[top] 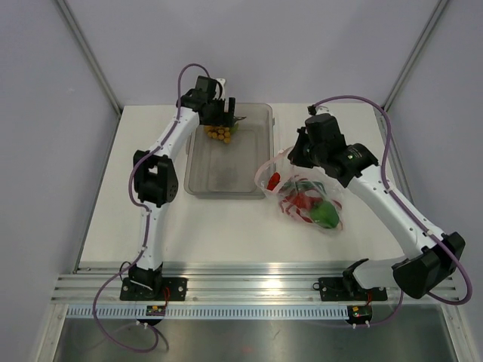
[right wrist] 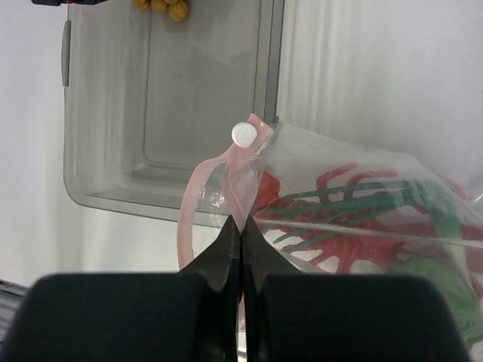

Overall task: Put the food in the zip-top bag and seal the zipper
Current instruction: Move the fake fruit to the bin.

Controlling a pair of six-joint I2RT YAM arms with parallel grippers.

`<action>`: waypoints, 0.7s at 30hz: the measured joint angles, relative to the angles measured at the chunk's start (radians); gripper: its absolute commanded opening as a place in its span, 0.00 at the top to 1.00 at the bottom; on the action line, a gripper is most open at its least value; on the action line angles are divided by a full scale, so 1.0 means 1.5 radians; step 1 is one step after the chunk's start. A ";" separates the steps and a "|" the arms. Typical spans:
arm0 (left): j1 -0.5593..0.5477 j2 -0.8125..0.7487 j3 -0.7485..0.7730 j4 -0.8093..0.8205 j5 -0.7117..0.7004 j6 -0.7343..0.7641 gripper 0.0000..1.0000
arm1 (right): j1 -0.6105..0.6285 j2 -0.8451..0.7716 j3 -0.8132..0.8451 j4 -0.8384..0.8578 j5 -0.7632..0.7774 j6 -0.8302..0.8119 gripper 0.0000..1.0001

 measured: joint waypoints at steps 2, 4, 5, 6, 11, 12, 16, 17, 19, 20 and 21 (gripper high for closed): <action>0.005 0.022 0.000 0.023 -0.004 0.007 0.16 | 0.000 0.003 0.002 -0.001 -0.003 0.000 1.00; 0.008 0.040 0.001 0.044 -0.010 0.016 0.19 | 0.000 0.005 0.004 -0.001 -0.004 0.000 1.00; 0.010 0.049 0.003 0.054 -0.014 0.018 0.23 | 0.000 0.005 0.004 -0.001 -0.005 0.000 1.00; 0.011 0.060 0.008 0.060 -0.018 0.020 0.25 | 0.000 0.005 0.004 -0.001 -0.004 0.000 1.00; 0.007 0.104 0.033 0.081 -0.041 0.034 0.41 | 0.000 0.005 0.004 -0.001 -0.004 0.000 1.00; 0.005 0.109 0.033 0.084 -0.051 0.041 0.43 | 0.000 0.005 0.004 -0.001 -0.004 0.000 1.00; -0.007 0.114 0.033 0.090 -0.075 0.056 0.64 | 0.000 0.006 0.004 -0.001 -0.004 0.000 1.00; -0.009 0.114 0.034 0.090 -0.080 0.061 0.70 | 0.000 0.006 0.004 -0.001 -0.004 0.000 1.00; -0.013 0.114 0.035 0.092 -0.087 0.065 0.86 | 0.000 0.007 0.004 -0.001 -0.004 0.001 1.00; -0.016 0.114 0.035 0.092 -0.089 0.069 0.89 | 0.000 0.007 0.004 -0.001 -0.004 0.001 1.00; -0.017 0.114 0.035 0.093 -0.090 0.069 0.96 | 0.000 0.007 0.004 -0.001 -0.004 0.001 1.00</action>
